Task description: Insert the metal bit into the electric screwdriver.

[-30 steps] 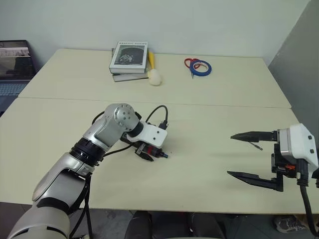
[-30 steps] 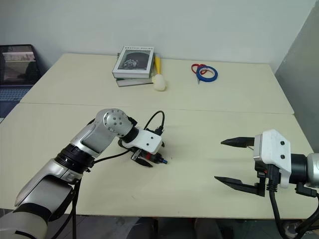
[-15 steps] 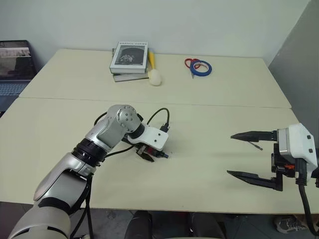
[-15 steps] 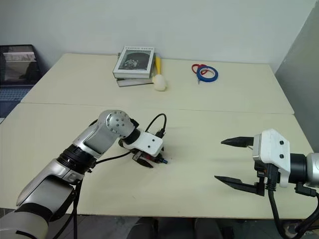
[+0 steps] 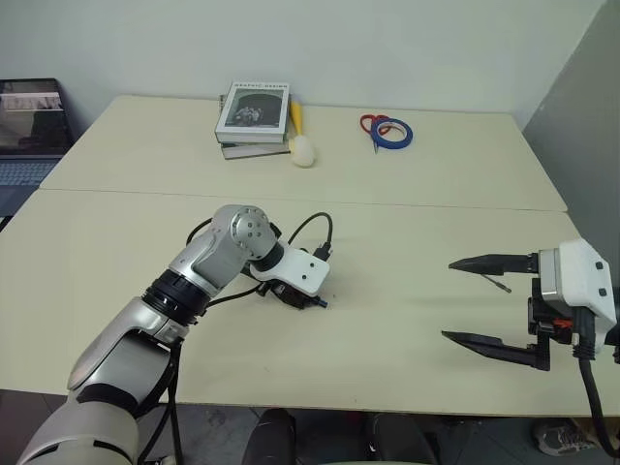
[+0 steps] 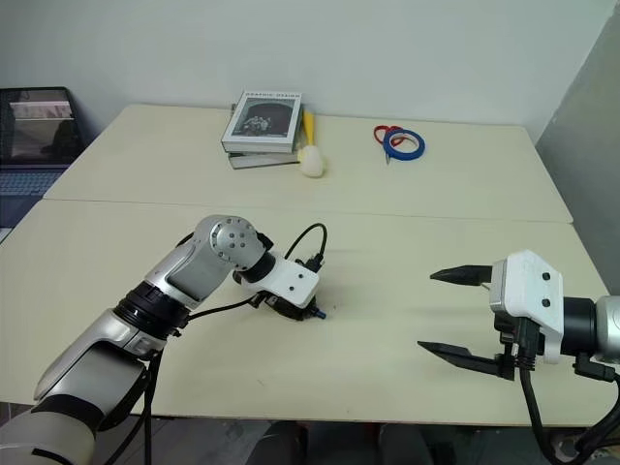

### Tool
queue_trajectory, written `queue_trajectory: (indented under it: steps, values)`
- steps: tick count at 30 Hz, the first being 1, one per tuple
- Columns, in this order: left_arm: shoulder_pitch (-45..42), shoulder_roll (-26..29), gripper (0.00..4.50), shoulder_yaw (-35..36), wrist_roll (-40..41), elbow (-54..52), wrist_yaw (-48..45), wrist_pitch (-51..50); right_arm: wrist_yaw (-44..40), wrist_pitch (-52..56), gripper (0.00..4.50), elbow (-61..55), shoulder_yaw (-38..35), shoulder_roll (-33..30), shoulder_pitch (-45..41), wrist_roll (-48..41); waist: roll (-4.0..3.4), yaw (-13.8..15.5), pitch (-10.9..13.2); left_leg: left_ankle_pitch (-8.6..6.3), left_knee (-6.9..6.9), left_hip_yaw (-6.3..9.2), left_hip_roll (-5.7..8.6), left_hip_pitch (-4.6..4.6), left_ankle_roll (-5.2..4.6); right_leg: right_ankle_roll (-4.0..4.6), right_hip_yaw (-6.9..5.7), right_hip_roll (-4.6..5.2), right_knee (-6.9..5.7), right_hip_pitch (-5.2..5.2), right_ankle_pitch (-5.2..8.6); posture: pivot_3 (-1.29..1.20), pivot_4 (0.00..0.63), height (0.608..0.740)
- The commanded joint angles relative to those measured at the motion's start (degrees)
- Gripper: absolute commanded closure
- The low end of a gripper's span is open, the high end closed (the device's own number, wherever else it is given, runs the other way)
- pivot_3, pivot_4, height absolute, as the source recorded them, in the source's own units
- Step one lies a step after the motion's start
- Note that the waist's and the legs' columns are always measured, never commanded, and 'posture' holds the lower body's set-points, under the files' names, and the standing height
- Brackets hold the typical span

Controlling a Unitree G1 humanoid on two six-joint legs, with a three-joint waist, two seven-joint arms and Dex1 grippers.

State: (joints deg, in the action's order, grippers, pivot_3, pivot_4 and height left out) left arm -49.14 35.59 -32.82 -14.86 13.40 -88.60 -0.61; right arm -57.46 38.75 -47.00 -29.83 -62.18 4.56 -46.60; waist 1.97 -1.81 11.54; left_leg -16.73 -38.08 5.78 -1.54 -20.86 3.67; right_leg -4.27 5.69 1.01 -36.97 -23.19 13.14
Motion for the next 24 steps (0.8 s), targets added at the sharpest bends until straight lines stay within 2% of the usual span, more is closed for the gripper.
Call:
queue_trajectory:
  steps: [1, 8, 12, 20, 24]
  values:
    - [-1.3, -0.5, 2.85, 1.8, 0.9, -0.2, 1.1, 0.0, -0.4, -0.4, 0.0, -0.1, -0.6, -0.9, -0.8, -0.7, 0.0, 0.0, 0.0, 0.0, 0.0, 0.0, 0.0, 0.0, 0.0, 0.0, 0.0, 0.0, 0.0, 0.0, 0.0, 0.0, 0.15, 0.74]
    - [-7.2, -2.7, 2.85, 9.2, 6.6, 2.4, 4.7, -5.1, -0.8, -0.2, 0.0, 0.5, -1.3, -1.2, -1.1, -0.7, 0.02, 0.1, 0.0, 0.0, -0.01, 0.04, 0.0, -0.07, 0.0, -0.01, -0.03, 0.0, 0.03, -0.02, 0.0, 0.0, 0.15, 0.74]
    - [-8.2, -5.7, 2.85, 15.0, 11.4, 2.1, 10.2, -11.4, -0.9, -0.4, 0.0, 1.0, -1.1, -1.3, -1.3, -0.5, 0.02, 0.0, 0.0, 0.0, 0.02, 0.03, 0.0, -0.09, 0.0, 0.01, -0.03, 0.0, 0.06, -0.04, 0.01, 0.0, 0.15, 0.74]
    - [-6.2, -14.9, 2.85, 23.8, 16.4, 1.6, 28.1, -18.6, -1.4, -1.5, 0.0, 3.2, 0.8, -1.7, -3.8, 0.6, 0.02, 0.1, 0.0, 0.0, 0.02, 0.05, 0.01, -0.09, 0.0, 0.0, -0.04, 0.01, 0.08, -0.04, 0.03, 0.0, 0.15, 0.74]
    - [-1.7, -19.8, 2.85, 28.4, 20.0, -1.0, 36.4, -18.7, -1.0, -1.4, 0.0, 4.4, 2.3, -1.9, -6.2, 0.5, 0.02, 0.0, 0.0, 0.0, 0.02, 0.05, 0.01, -0.05, 0.0, -0.01, -0.03, 0.01, 0.06, -0.04, 0.02, 0.0, 0.15, 0.74]
